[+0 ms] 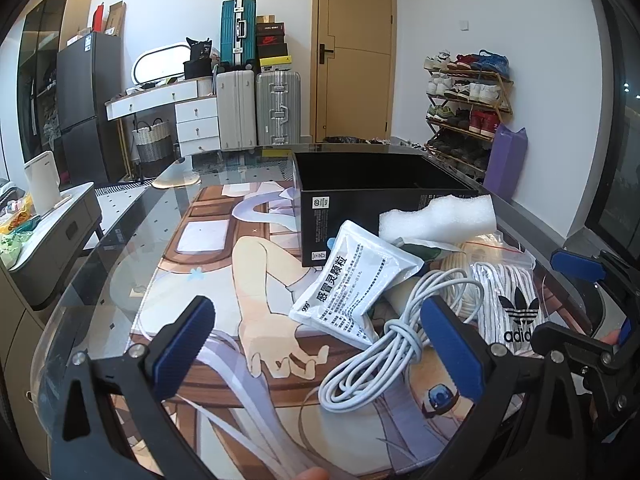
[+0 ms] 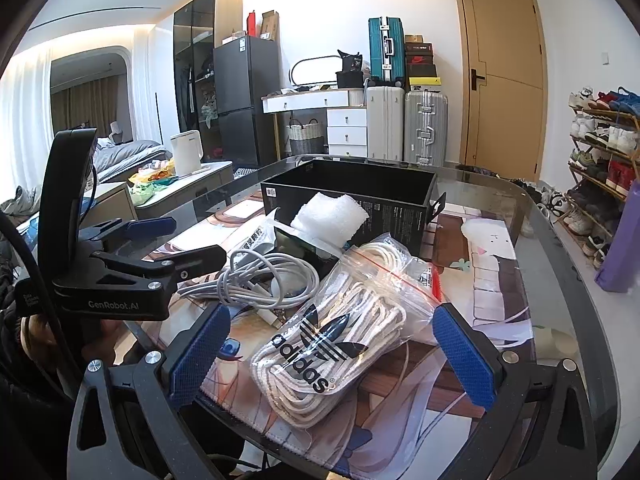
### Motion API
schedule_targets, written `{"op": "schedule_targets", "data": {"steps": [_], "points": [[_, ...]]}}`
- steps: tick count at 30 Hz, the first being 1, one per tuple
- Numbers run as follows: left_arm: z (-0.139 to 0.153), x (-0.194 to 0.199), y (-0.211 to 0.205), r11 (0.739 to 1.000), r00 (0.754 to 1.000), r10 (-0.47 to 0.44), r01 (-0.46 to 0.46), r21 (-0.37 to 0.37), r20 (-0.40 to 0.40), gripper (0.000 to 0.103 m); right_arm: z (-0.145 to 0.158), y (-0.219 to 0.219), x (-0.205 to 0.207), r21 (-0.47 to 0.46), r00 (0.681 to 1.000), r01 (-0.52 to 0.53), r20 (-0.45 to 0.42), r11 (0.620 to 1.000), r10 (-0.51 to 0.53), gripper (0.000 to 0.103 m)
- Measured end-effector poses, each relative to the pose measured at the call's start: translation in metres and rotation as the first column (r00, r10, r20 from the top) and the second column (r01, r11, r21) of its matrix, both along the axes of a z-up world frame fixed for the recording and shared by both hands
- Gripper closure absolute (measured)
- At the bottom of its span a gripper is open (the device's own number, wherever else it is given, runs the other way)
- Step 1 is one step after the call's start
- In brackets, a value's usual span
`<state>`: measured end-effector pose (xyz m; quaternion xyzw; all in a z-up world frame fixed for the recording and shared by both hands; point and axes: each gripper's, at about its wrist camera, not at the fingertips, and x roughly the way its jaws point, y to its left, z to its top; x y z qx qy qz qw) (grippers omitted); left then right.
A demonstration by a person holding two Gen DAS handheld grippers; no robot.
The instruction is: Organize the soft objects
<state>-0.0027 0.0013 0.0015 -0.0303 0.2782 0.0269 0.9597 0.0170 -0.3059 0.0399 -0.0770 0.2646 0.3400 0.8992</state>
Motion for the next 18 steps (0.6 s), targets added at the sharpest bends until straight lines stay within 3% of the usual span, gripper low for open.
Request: {"op": "schedule_targets", "data": {"steps": [18], "points": [[0.0002, -0.0004, 0.0084, 1.0, 1.0, 0.004, -0.004, -0.009, 0.014, 0.0, 0.0023, 0.0005, -0.0052, -0.018, 1.0, 0.018, 0.014, 1.0, -0.018, 0.0]]}}
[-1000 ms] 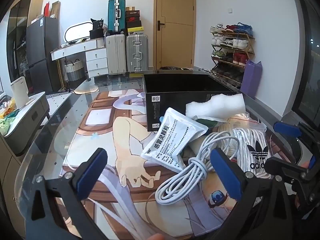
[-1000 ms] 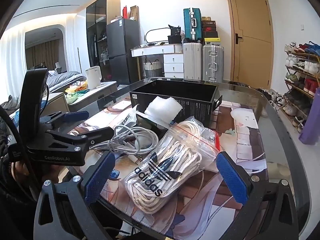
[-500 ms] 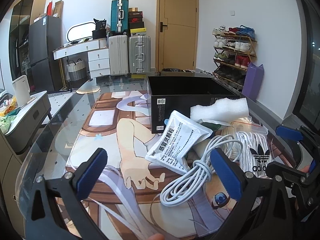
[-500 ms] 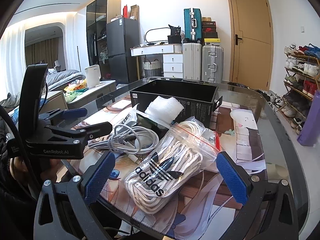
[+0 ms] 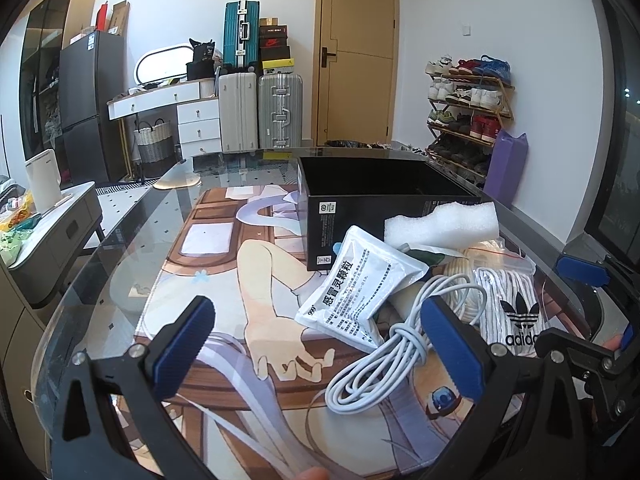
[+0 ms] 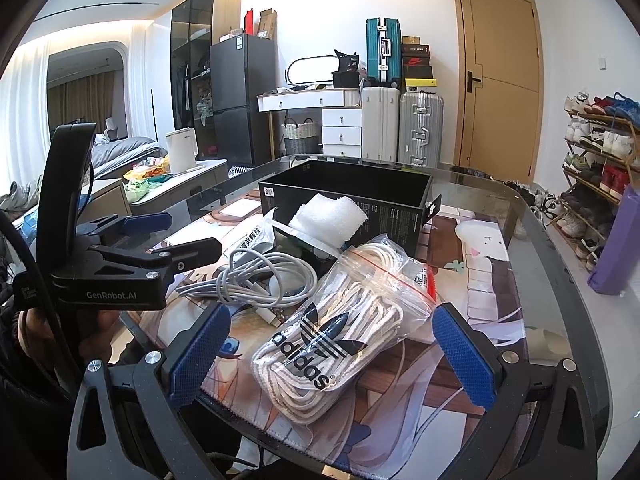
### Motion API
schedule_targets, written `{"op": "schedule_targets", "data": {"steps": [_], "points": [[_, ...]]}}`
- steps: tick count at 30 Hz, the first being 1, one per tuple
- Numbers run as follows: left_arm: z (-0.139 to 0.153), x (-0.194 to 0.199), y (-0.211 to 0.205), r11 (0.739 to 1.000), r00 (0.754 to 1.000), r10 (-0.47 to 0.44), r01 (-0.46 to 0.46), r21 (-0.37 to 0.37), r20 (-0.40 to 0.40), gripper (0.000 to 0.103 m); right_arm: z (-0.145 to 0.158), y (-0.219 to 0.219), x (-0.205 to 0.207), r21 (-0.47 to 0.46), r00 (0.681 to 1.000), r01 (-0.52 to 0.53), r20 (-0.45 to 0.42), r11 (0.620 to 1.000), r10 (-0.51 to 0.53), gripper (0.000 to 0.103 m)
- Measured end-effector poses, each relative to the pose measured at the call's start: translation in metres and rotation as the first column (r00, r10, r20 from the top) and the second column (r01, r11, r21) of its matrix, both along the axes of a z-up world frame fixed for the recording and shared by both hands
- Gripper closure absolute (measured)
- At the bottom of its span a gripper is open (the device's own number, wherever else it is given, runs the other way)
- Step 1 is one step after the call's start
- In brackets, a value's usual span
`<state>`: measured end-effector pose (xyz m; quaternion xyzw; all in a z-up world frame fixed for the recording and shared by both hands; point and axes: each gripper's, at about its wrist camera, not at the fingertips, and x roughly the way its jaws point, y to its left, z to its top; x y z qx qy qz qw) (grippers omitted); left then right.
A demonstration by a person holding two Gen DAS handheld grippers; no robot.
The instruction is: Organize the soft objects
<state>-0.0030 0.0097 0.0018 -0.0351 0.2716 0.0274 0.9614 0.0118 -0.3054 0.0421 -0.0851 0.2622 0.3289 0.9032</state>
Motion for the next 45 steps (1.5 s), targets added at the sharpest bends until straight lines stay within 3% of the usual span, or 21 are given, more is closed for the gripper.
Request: {"op": "schedule_targets", "data": {"steps": [25, 45], "points": [[0.003, -0.004, 0.0, 1.0, 0.999, -0.008, 0.007, 0.025, 0.05, 0.0, 0.003, -0.001, -0.005, -0.01, 1.0, 0.028, -0.006, 1.0, -0.028, 0.0], [-0.001, -0.008, 0.004, 0.999, 0.998, -0.035, 0.034, 0.033, 0.055, 0.0, -0.012, 0.016, 0.007, -0.038, 0.995, 0.071, -0.074, 0.997, -0.074, 0.0]]}}
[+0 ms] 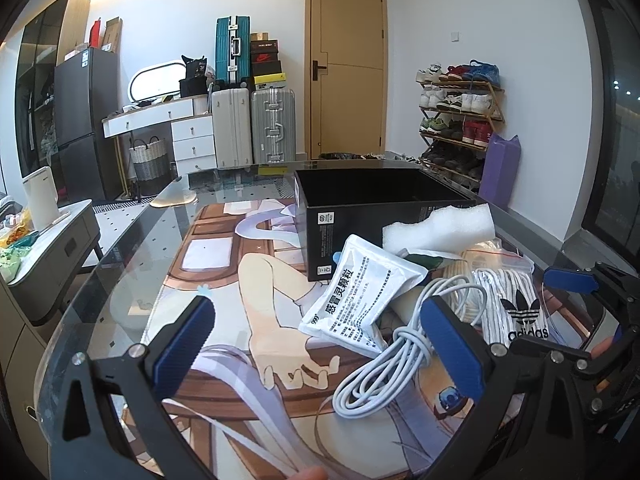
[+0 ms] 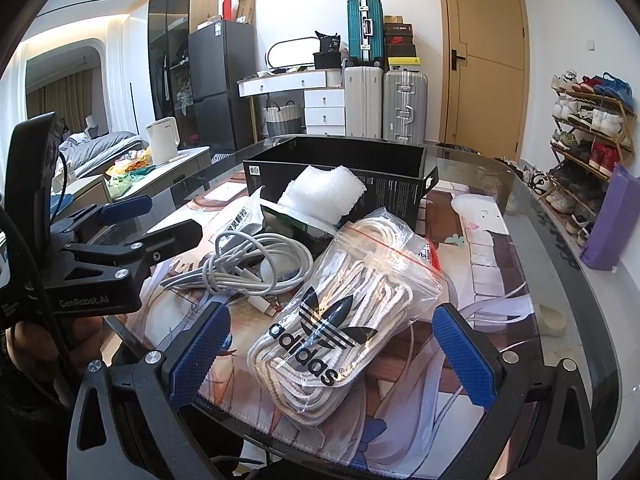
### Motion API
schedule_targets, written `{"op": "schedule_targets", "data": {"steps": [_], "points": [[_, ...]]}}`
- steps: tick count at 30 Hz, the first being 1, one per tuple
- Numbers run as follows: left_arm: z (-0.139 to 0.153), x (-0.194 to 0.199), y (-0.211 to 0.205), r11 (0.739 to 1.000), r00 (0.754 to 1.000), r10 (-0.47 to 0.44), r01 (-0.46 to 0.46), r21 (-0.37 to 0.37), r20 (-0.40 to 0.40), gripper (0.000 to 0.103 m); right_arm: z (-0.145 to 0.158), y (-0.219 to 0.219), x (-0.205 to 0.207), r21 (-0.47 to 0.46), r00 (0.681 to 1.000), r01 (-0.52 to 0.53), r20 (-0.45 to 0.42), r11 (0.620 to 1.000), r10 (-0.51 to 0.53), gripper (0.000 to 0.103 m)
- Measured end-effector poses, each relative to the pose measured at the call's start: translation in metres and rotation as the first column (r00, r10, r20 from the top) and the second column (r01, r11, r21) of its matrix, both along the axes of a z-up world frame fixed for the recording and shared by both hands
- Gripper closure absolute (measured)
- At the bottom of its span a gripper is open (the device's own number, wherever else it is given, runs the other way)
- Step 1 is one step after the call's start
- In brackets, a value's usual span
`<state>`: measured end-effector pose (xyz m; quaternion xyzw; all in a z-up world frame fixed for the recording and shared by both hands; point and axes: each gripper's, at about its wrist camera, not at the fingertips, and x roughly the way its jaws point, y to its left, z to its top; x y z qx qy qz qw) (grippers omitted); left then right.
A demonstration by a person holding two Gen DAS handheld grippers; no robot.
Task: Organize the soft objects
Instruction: 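Reach the right gripper to the adidas rope bag while the left approaches the white cable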
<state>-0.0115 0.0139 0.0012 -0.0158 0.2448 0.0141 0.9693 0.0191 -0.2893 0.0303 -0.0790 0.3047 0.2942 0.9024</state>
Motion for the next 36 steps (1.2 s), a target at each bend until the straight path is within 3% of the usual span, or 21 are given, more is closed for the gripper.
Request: {"op": "schedule_targets", "data": {"steps": [21, 26, 36], "points": [[-0.004, 0.002, -0.01, 0.998, 0.997, -0.061, 0.062, 0.022, -0.038, 0.0, -0.015, 0.002, 0.025, -0.049, 0.994, 0.072, -0.077, 0.996, -0.075, 0.0], [-0.004, 0.003, -0.011, 0.995, 0.994, -0.102, 0.103, 0.016, -0.045, 0.0, -0.016, -0.004, 0.022, -0.071, 0.994, 0.08, -0.064, 0.994, -0.085, 0.0], [-0.01, 0.002, -0.03, 0.984, 0.985, -0.155, 0.161, 0.077, -0.078, 0.0, -0.013, -0.018, 0.019, -0.125, 0.992, 0.108, -0.052, 0.986, -0.115, 0.0]]}}
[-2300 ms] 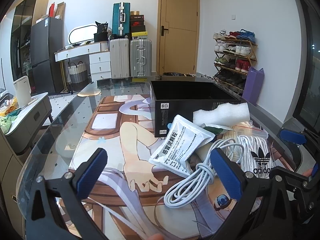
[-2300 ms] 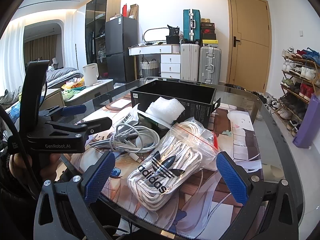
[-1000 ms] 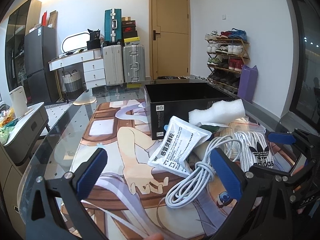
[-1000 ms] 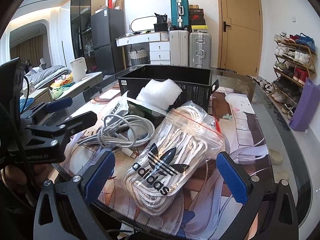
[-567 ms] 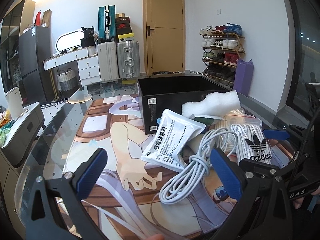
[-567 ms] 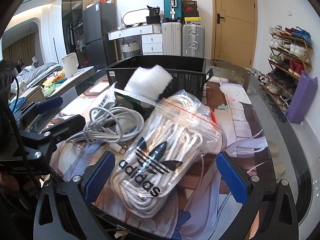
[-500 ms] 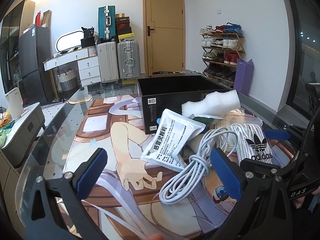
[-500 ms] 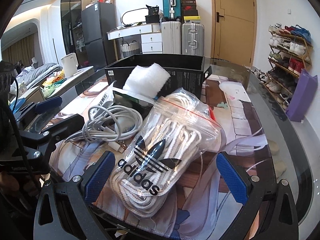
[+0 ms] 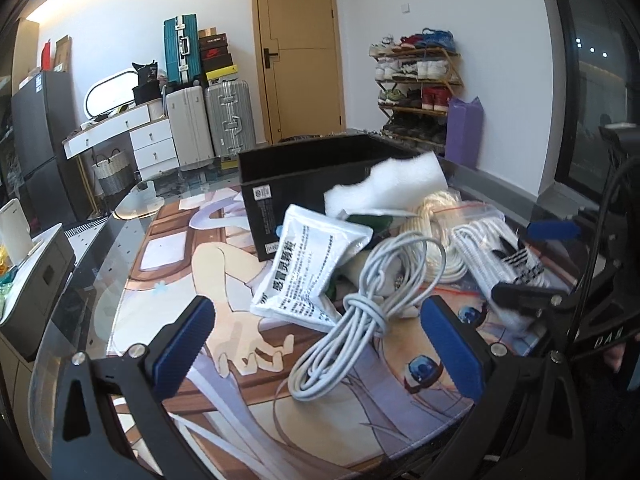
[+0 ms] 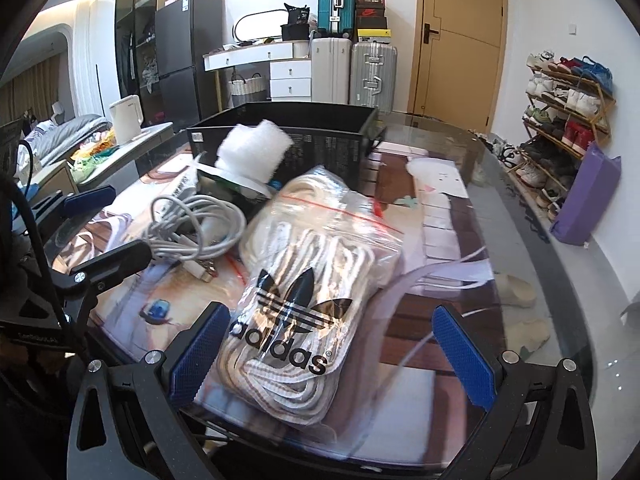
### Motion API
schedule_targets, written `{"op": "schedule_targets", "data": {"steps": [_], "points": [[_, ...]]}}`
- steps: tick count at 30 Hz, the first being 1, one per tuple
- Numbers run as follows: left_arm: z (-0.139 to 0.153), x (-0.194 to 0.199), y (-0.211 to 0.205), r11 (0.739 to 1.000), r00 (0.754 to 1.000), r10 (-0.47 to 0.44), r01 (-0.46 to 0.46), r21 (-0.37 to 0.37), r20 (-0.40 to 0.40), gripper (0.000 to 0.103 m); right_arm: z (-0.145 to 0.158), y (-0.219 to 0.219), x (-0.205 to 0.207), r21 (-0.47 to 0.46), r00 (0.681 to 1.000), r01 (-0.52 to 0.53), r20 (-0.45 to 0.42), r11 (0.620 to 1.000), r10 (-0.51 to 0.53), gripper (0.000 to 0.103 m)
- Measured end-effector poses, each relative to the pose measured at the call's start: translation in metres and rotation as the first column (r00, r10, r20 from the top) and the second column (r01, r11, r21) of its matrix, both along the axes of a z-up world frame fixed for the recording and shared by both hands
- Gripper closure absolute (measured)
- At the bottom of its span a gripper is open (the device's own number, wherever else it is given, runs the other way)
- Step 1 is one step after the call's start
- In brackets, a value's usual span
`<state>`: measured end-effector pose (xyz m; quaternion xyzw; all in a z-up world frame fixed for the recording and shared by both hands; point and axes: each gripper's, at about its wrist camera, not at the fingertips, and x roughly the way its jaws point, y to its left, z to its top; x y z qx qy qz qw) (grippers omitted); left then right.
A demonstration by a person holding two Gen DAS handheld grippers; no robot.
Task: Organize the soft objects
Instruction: 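Reach the right gripper to the adidas rope bag while the left approaches the white cable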
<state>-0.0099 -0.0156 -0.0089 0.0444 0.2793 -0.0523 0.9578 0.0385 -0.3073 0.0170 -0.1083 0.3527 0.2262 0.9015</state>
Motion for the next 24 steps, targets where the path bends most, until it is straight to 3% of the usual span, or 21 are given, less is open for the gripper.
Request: {"op": "schedule_targets", "data": {"steps": [11, 24], "points": [[-0.008, 0.005, -0.009, 1.0, 0.999, 0.0, 0.001, 0.027, -0.037, 0.0, -0.016, -0.002, 0.005, 0.019, 0.999, -0.002, -0.047, 1.0, 0.003, 0.001], [-0.01, 0.004, -0.005, 1.0, 1.0, -0.004, 0.005, 0.02, -0.029, 0.004, -0.024, -0.01, -0.013, 0.076, 0.999, 0.004, 0.041, 0.997, -0.007, 0.001]]}}
